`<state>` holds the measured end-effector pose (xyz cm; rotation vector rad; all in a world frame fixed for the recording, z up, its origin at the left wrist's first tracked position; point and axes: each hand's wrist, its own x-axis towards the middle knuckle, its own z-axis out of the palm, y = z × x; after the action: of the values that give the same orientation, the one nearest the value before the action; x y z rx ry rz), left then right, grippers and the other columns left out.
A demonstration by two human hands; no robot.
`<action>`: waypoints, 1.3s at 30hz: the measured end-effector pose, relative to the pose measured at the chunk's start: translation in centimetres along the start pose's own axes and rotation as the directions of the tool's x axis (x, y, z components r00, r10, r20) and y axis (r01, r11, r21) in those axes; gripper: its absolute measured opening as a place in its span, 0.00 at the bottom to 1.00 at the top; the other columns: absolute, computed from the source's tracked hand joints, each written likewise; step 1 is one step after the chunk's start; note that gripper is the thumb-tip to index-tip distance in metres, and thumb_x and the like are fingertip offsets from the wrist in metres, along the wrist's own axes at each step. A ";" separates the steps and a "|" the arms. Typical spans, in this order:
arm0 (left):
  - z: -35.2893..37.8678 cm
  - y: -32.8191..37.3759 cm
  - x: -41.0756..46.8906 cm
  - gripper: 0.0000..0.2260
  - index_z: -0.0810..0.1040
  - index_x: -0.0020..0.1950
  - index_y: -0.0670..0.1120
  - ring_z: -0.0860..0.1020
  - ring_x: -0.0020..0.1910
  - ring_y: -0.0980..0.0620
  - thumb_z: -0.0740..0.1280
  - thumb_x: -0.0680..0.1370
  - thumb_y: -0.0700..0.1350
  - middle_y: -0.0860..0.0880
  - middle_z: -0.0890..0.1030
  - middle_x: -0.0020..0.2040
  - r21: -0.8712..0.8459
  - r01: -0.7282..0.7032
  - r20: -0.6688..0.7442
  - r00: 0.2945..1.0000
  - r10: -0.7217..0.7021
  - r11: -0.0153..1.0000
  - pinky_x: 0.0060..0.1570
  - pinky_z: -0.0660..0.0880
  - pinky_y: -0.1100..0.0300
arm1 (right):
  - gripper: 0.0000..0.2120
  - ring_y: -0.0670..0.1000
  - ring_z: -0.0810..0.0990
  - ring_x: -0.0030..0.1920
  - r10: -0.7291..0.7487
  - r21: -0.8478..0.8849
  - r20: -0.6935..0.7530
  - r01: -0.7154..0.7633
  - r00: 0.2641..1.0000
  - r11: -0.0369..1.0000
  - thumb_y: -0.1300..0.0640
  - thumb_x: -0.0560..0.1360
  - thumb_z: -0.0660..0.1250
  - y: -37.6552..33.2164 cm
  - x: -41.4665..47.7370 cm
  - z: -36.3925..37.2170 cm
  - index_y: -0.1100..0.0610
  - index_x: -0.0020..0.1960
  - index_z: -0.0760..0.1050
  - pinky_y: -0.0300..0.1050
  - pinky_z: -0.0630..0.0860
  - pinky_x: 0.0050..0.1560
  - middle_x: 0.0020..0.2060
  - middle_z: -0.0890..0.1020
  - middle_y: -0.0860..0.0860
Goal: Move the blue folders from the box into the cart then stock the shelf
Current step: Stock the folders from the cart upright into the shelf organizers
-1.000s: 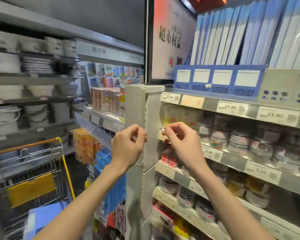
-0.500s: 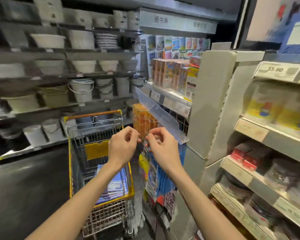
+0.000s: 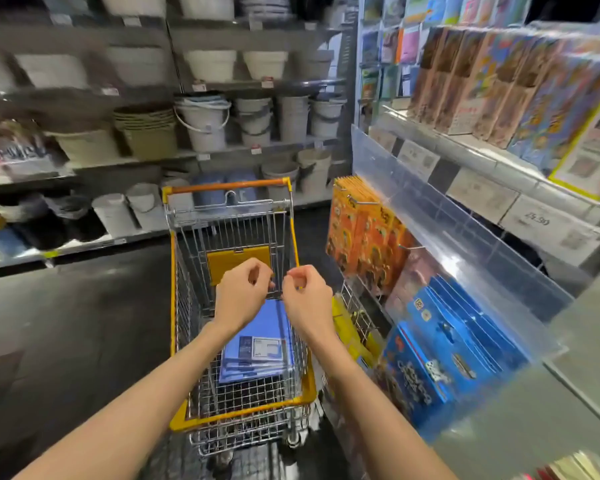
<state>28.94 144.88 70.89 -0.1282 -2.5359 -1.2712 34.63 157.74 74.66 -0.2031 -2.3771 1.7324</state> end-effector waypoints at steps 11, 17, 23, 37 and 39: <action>3.2 -10.9 3.9 0.10 0.79 0.42 0.53 0.82 0.30 0.55 0.62 0.81 0.50 0.56 0.84 0.37 0.051 0.350 0.072 0.933 -0.353 0.935 0.37 0.80 0.53 | 0.08 0.51 0.75 0.45 0.304 -0.175 0.105 -0.284 0.947 0.943 0.58 0.81 0.61 9.4 6.6 7.2 0.62 0.56 0.75 0.38 0.64 0.41 0.49 0.80 0.55; 5.7 -15.9 4.5 0.10 0.80 0.53 0.43 0.81 0.32 0.53 0.62 0.83 0.47 0.46 0.85 0.46 -0.049 0.538 0.125 0.839 -0.529 0.842 0.29 0.77 0.62 | 0.08 0.53 0.75 0.44 0.368 -0.266 0.185 -0.314 0.911 0.911 0.59 0.82 0.60 13.3 8.7 10.1 0.63 0.54 0.73 0.44 0.67 0.41 0.49 0.81 0.58; 9.0 -23.0 6.8 0.11 0.78 0.57 0.40 0.82 0.33 0.50 0.61 0.84 0.46 0.41 0.84 0.52 -0.103 0.699 0.222 0.709 -0.669 0.707 0.27 0.76 0.64 | 0.05 0.53 0.75 0.45 0.483 -0.339 0.175 -0.408 0.858 0.847 0.57 0.81 0.60 16.7 11.0 14.0 0.58 0.51 0.73 0.41 0.66 0.42 0.49 0.81 0.58; 17.7 -42.8 13.1 0.17 0.80 0.57 0.35 0.81 0.48 0.36 0.63 0.81 0.48 0.36 0.83 0.49 0.144 0.865 0.303 0.423 -0.854 0.480 0.58 0.77 0.40 | 0.07 0.49 0.78 0.38 0.719 -0.444 0.151 -0.603 0.678 0.663 0.62 0.81 0.60 28.0 21.9 26.6 0.64 0.57 0.73 0.41 0.80 0.37 0.47 0.82 0.56; 19.0 -45.7 12.7 0.22 0.77 0.64 0.36 0.80 0.57 0.31 0.64 0.80 0.52 0.32 0.80 0.59 0.168 0.890 0.315 0.358 -0.879 0.423 0.58 0.76 0.35 | 0.09 0.48 0.78 0.39 0.720 -0.477 0.156 -0.587 0.676 0.654 0.60 0.82 0.60 30.1 22.8 27.5 0.64 0.59 0.73 0.43 0.80 0.38 0.47 0.81 0.54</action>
<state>2.91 131.65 28.97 1.3646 -2.9658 -1.7341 5.97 146.62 39.54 -1.0606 -3.1744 1.5821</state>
